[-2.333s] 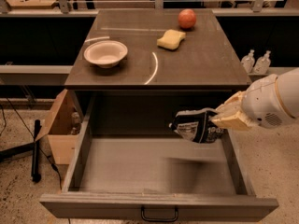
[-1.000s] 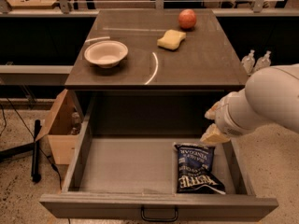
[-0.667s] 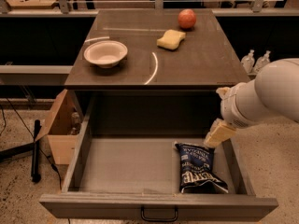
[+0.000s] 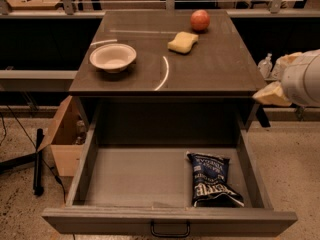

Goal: Place blue chip bag into top drawer

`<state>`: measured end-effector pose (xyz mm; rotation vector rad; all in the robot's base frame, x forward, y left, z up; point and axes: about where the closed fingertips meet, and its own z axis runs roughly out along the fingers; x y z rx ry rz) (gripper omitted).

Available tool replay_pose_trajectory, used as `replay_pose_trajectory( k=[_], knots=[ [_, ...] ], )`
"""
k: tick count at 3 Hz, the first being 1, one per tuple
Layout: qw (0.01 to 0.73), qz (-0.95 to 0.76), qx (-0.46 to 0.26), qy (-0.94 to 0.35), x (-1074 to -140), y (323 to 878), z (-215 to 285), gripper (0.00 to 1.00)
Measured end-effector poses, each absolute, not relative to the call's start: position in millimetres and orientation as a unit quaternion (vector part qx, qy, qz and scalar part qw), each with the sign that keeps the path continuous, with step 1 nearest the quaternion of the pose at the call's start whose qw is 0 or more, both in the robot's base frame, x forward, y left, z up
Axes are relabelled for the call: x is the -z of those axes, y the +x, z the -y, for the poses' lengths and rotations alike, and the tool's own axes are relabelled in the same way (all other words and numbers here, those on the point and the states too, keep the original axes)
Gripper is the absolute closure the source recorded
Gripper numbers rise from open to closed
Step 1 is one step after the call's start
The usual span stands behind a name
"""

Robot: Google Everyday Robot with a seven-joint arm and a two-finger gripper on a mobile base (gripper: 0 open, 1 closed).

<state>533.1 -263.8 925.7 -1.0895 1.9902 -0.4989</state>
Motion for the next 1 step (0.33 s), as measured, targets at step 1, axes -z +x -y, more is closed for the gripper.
replay_pose_trajectory(
  k=[1],
  knots=[
    [0.403,-0.788,0.224,-0.407,-936.5,536.7,278.7,0.41]
  ],
)
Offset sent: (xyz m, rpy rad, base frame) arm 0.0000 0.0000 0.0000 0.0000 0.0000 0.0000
